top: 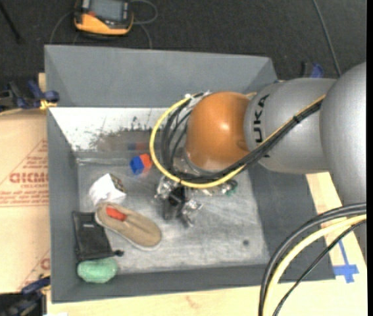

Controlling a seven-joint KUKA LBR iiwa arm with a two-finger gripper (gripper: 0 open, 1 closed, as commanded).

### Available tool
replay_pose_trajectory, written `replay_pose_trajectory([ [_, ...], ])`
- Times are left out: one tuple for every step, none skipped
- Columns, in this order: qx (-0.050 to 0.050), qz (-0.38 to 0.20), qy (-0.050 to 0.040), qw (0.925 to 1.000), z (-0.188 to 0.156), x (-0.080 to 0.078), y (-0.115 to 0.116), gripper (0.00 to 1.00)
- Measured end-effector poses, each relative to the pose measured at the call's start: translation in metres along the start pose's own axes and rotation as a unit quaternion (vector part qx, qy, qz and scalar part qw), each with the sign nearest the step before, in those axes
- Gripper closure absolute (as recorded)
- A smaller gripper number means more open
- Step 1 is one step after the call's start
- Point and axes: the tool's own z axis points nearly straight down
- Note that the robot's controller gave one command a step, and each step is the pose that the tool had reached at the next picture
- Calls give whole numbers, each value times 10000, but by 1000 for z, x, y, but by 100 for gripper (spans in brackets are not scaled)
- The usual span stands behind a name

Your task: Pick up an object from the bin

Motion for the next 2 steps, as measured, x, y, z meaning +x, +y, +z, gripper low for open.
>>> replay_pose_trajectory([
  [-38,19,44,10000,-11,2,1,100],
  [-56,25,62,10000,-31,3,2,100],
])
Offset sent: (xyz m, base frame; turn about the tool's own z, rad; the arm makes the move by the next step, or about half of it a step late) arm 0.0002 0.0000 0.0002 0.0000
